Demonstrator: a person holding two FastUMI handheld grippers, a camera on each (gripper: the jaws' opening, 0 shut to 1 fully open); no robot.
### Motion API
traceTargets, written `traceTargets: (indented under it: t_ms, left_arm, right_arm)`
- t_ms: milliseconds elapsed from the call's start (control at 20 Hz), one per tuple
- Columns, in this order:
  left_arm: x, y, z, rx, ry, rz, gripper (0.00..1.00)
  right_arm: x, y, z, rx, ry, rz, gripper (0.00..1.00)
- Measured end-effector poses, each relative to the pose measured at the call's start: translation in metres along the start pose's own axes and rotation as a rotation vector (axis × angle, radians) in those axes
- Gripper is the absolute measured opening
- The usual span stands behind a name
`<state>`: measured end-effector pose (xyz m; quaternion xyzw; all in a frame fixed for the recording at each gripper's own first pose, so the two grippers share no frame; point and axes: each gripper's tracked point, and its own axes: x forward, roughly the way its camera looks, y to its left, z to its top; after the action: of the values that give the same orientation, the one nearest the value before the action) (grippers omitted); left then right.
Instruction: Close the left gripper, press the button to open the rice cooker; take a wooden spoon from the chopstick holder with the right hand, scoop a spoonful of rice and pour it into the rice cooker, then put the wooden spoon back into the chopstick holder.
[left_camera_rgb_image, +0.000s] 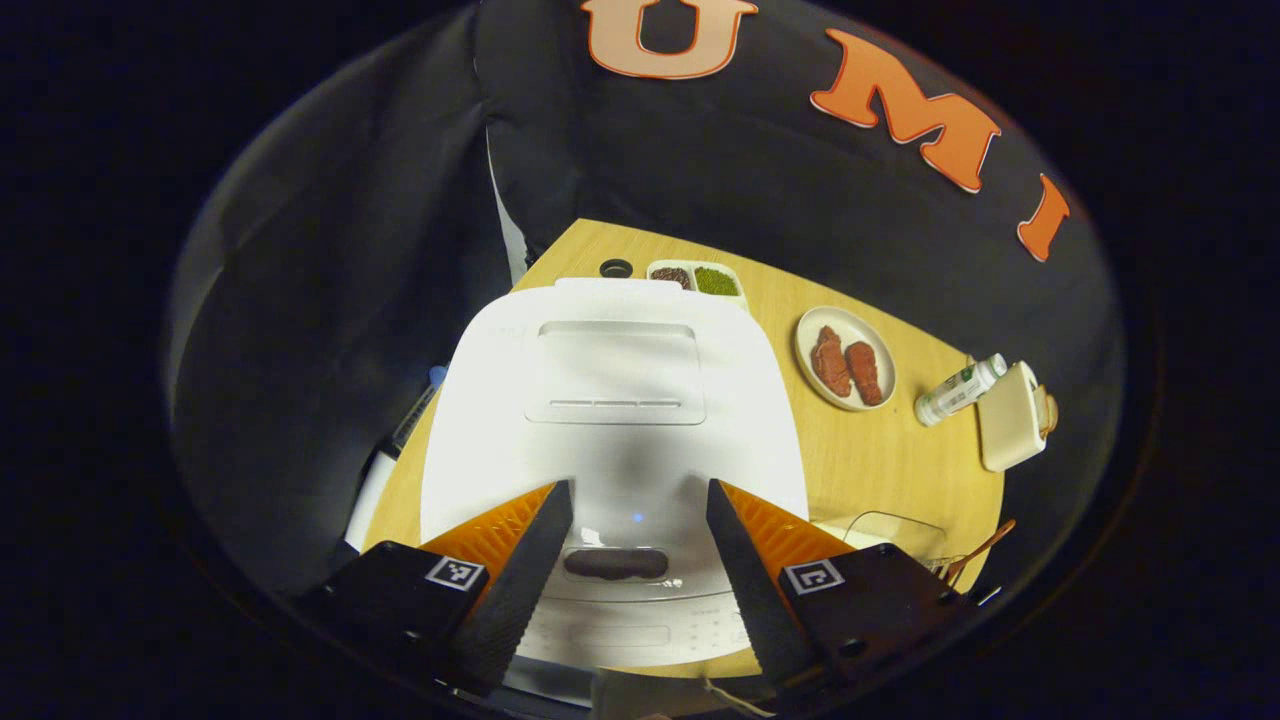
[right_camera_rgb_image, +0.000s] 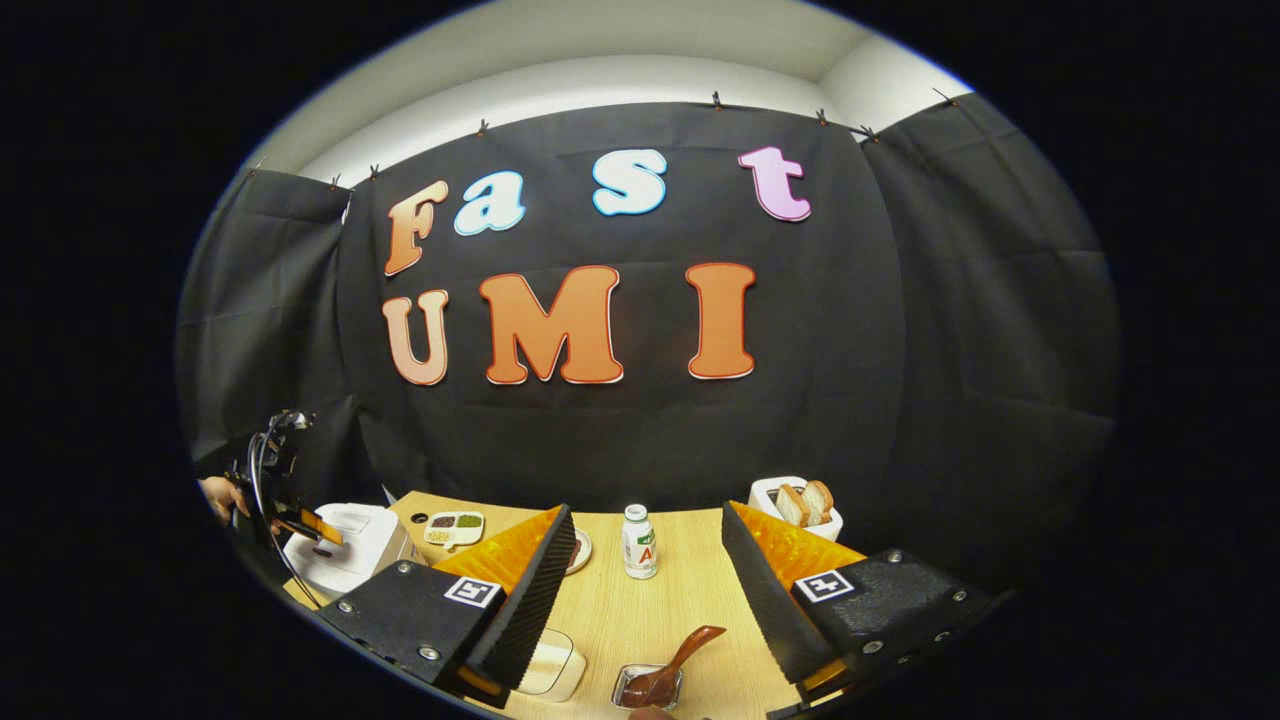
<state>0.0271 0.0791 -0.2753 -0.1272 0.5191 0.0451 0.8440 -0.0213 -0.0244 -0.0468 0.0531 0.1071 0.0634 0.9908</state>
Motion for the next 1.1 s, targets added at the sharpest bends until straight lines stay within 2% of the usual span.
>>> traceTargets:
  t_ms: [50,100,350,400,450,550,600,700,800,1100]
  left_arm:
    - [-0.010,0.002,0.009,0.013,-0.052,0.003,0.94]
    - [-0.023,0.004,0.023,0.035,-0.117,0.008,0.98]
    - [-0.104,-0.004,0.085,0.137,-0.478,0.037,0.97]
    - [-0.121,-0.006,0.097,0.151,-0.552,0.055,0.93]
    - [-0.137,-0.008,0.109,0.165,-0.622,0.070,0.98]
    - [-0.175,-0.012,0.119,0.186,-0.737,0.072,0.97]
    - [-0.191,-0.018,0.123,0.197,-0.784,0.059,0.93]
    - [-0.221,-0.025,0.131,0.218,-0.882,0.052,0.97]
    - [-0.247,-0.034,0.136,0.239,-0.970,0.047,0.95]
    - [-0.291,-0.074,0.131,0.290,-1.135,-0.019,0.99]
  right_arm:
    - [0.003,0.003,0.004,-0.009,-0.008,0.007,0.92]
    - [0.006,0.008,0.008,-0.015,-0.018,0.016,0.92]
    - [0.015,0.035,0.025,-0.039,-0.084,0.064,0.92]
    - [0.016,0.040,0.028,-0.049,-0.095,0.071,0.92]
    - [0.016,0.046,0.030,-0.058,-0.103,0.080,0.92]
    - [0.014,0.053,0.035,-0.069,-0.123,0.090,0.92]
    - [0.014,0.056,0.038,-0.073,-0.136,0.092,0.92]
    - [0.014,0.060,0.044,-0.085,-0.155,0.092,0.92]
    - [0.012,0.064,0.048,-0.092,-0.167,0.095,0.92]
    - [0.013,0.071,0.058,-0.096,-0.188,0.100,0.92]
